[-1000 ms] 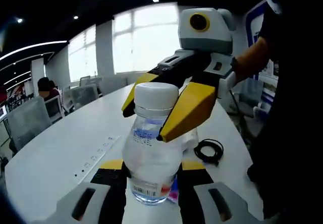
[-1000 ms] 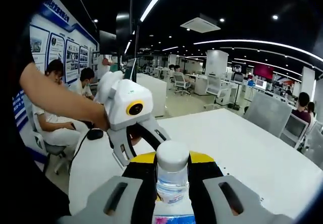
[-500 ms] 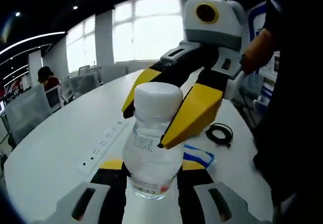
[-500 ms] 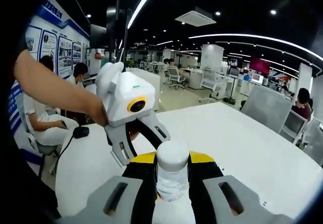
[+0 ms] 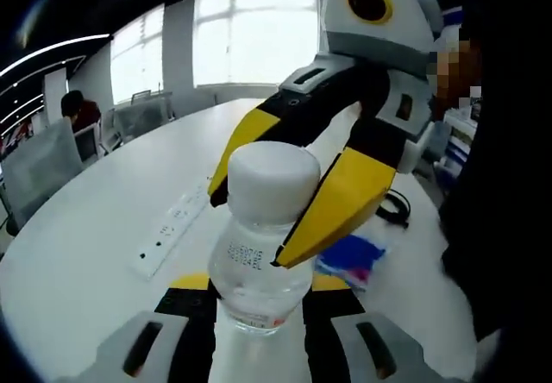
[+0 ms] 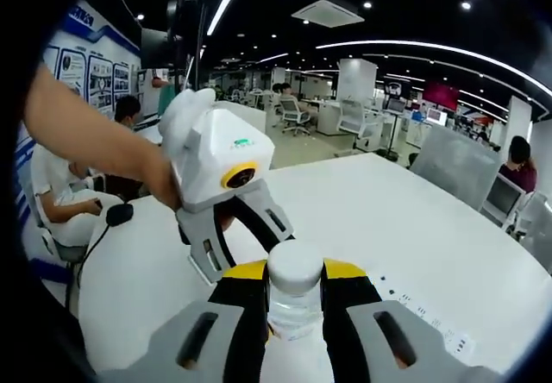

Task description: Arrange the tabletop items into an orderly group along one side of the table until the central work area is clear of visible clutter.

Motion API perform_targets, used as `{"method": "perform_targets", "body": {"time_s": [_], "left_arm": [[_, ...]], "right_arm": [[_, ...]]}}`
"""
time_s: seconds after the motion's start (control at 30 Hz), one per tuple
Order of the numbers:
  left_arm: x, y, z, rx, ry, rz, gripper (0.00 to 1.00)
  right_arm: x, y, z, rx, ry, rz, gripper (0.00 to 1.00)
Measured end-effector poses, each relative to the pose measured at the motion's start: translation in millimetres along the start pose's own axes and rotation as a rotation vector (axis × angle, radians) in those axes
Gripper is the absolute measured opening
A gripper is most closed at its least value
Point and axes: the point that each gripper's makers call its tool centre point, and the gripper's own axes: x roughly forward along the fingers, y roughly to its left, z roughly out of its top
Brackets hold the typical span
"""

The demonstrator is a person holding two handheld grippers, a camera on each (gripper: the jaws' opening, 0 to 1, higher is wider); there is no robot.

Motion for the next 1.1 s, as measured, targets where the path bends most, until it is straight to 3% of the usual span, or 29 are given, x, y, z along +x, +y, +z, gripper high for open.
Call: {"method": "perform_targets", "body": {"time_s": [0.17,0.33,0.73,0.9,0.97,1.03,1.1], "left_arm": [[6.5,3.8,-7.6,-0.014,0.017,-0.019,0.36],[3.7,7.4,-7.3,-0.029,-0.004,-0.029,0.37],[1.4,5.5,-8.8,-0.025,-0.009,-0.014,0.38],[-0.7,6.1,-7.0,-0.058,-0.017,0.007,0.39],[-4.3,6.9,0.1,-0.076,-0.05,0.013,0.41],[-9.2,10.1,5.9,-0.07,-0.064,0.033,0.47],[-13.1,9.9,9.7,-0.064,-0.067,0.039,0.51]], "right_arm": [[5.9,-3.9,-7.8,0.018,0.014,0.002,0.17],[9.1,-5.6,-4.9,0.021,-0.011,0.014,0.17],[10.9,-5.7,-6.2,0.008,-0.022,0.028,0.18],[8.7,-5.4,-4.7,0.103,-0.039,0.022,0.19],[8.5,-7.6,-7.0,0.137,-0.025,0.014,0.23],[6.2,-10.0,3.7,0.134,-0.095,0.001,0.29],[5.5,-14.0,6.4,0.131,-0.103,-0.018,0.38]]}}
